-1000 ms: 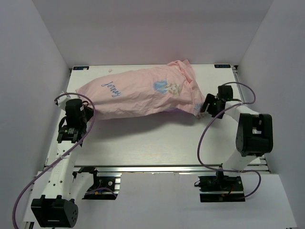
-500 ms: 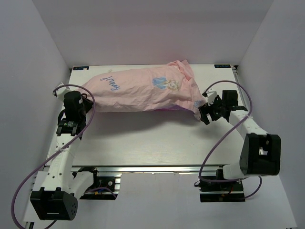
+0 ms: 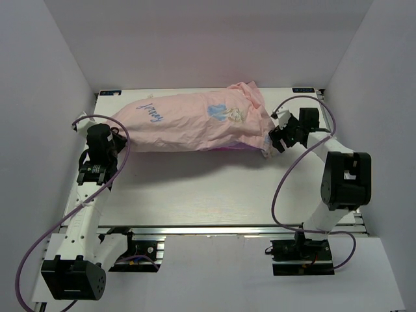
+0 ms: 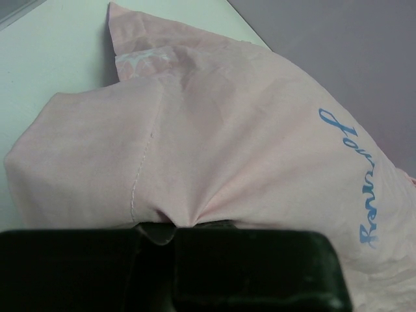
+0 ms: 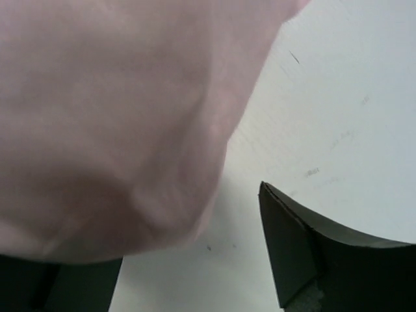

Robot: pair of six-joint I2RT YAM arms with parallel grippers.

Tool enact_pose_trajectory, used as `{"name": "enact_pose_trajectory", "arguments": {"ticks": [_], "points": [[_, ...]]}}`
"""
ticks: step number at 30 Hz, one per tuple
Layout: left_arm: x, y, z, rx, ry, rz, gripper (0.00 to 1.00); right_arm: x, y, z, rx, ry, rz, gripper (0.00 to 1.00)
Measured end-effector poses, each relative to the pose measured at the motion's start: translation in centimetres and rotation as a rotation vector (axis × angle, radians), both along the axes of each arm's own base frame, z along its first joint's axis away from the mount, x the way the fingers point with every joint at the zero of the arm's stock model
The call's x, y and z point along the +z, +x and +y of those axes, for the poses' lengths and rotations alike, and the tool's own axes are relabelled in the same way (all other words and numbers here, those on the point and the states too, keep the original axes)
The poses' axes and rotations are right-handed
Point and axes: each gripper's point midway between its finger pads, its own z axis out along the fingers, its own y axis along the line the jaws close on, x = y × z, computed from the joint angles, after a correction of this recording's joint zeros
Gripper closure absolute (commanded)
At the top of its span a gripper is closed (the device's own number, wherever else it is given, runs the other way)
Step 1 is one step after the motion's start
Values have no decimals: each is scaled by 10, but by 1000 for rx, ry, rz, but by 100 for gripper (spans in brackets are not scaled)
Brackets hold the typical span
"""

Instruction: Put the pillow into the pillowcase

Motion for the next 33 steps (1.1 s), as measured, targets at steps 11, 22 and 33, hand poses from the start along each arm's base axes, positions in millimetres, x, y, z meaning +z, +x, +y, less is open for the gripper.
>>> {"name": "enact_pose_trajectory", "arguments": {"ticks": [11,22,33], "points": [[20,1,4,10,24,-35,100,19,-18,23,43,126,82,100],[189,-21,8,13,82,-401,100,286,-67,-15,-336,252,-536,100],[375,-179,12,39,130,-912,100,496,-197,-37,-445,398,-989,100]]}}
